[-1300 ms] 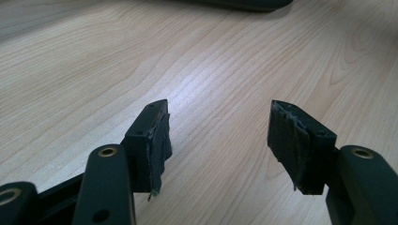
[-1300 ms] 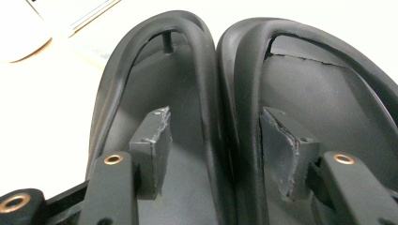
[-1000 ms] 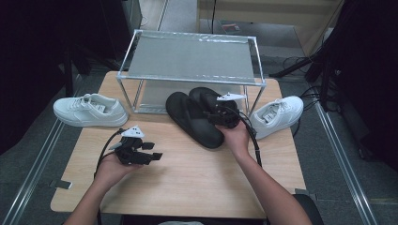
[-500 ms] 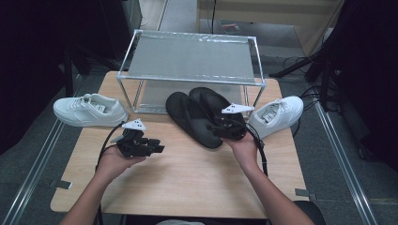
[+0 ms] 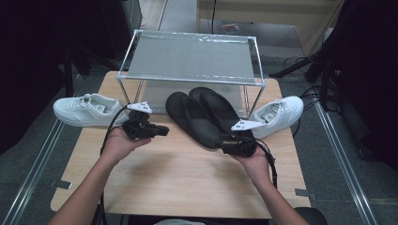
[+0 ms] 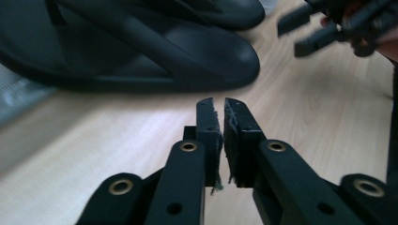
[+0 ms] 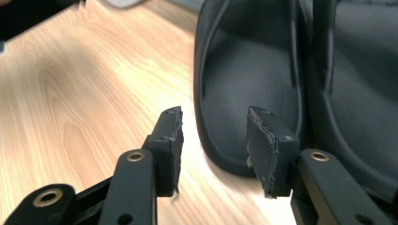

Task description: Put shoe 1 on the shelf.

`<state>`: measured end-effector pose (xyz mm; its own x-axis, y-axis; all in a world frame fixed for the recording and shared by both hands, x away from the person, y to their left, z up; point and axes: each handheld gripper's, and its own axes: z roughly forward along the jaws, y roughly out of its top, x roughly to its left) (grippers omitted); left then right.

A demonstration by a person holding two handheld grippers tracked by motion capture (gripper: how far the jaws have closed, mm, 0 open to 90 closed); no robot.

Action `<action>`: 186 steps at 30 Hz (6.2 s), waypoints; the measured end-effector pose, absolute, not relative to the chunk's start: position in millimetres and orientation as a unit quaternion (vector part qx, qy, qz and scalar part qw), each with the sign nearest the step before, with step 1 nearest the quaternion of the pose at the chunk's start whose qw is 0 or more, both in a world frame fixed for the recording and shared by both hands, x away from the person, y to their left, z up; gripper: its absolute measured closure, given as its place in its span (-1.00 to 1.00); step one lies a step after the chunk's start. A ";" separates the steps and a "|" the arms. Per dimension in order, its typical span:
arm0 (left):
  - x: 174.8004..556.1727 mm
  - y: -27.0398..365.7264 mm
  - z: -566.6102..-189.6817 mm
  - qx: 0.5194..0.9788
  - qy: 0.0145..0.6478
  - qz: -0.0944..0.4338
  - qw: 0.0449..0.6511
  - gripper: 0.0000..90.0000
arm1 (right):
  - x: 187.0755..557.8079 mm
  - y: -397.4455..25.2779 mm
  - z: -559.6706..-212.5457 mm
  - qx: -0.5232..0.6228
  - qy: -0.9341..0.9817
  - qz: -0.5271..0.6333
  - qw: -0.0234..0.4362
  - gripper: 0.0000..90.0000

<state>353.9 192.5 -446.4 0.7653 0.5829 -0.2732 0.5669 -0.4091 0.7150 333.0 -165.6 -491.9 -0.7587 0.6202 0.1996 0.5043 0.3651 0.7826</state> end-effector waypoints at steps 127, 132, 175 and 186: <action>495.0 162.9 -352.7 0.853 0.344 0.103 0.379 1.00 | 402.5 -32.8 -534.1 0.342 0.826 0.445 0.061 1.00; 494.9 162.2 -352.6 0.853 0.344 0.105 0.379 1.00 | 417.9 -22.8 -531.9 0.346 0.828 0.438 0.062 0.99; 494.3 162.8 -353.8 0.851 0.346 0.105 0.381 1.00 | 393.2 -101.1 -488.0 0.323 0.826 0.457 0.059 0.97; 494.1 163.1 -354.3 0.851 0.345 0.106 0.382 1.00 | 384.2 -148.8 -493.1 0.344 0.818 0.454 0.077 0.97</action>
